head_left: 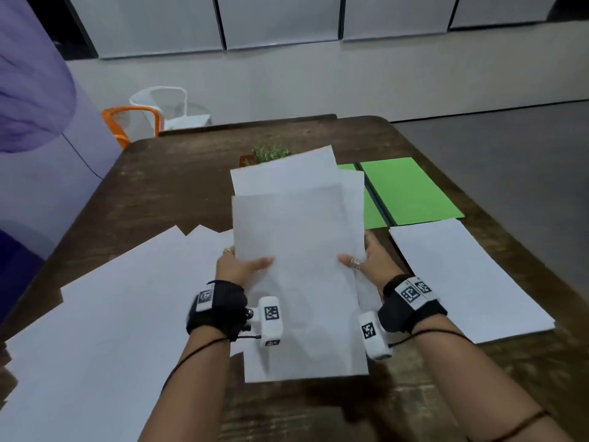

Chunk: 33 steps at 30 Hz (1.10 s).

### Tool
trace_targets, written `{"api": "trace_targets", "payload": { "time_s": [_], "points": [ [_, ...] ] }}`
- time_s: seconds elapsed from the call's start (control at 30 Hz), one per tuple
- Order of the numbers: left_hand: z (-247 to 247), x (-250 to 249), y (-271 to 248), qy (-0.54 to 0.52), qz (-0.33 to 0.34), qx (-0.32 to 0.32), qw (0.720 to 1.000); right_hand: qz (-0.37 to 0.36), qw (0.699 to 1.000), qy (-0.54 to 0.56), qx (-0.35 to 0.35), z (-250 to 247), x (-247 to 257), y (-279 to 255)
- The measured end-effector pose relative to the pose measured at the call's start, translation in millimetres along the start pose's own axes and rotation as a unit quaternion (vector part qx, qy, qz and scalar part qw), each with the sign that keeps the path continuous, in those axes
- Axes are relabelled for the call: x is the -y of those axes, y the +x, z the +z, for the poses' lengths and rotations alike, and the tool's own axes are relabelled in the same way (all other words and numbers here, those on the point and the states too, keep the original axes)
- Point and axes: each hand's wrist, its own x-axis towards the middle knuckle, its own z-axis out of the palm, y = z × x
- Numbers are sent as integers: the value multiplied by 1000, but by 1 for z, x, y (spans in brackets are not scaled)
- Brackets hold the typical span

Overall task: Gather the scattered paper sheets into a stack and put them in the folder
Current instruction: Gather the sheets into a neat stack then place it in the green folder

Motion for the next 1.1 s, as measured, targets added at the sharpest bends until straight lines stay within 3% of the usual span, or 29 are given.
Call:
{"api": "trace_targets", "payload": {
  "time_s": [0.03,0.1,0.2,0.3,0.47,0.6,0.7,0.83,0.97,1.1],
  "points": [
    [3,5,0,15,-44,28,999,16,999,-47,-2,0,-10,3],
    [12,11,0,35,-52,65,996,28,992,-121,-27,-1,-25,7],
    [25,12,2,100,40,36,994,-3,985,-152,-81,-3,-21,11],
    [34,9,3,66,132,-43,988,-68,985,-88,-134,-3,0,7],
    [54,-1,-16,94,285,-112,947,-147,976,10,-160,-3,29,-6],
    [58,3,-29,42,271,-90,958,-136,977,72,-151,-8,17,-8],
    [58,6,-27,66,278,-87,954,-102,978,100,-149,-11,11,-8],
    [66,1,-24,101,324,-116,934,-110,979,83,-148,-4,22,-7],
    [73,-7,-29,99,367,-95,920,-138,977,66,-150,-5,30,-5],
    [75,14,-34,128,286,-77,947,-97,985,10,-142,-9,6,-7]
  ]
}}
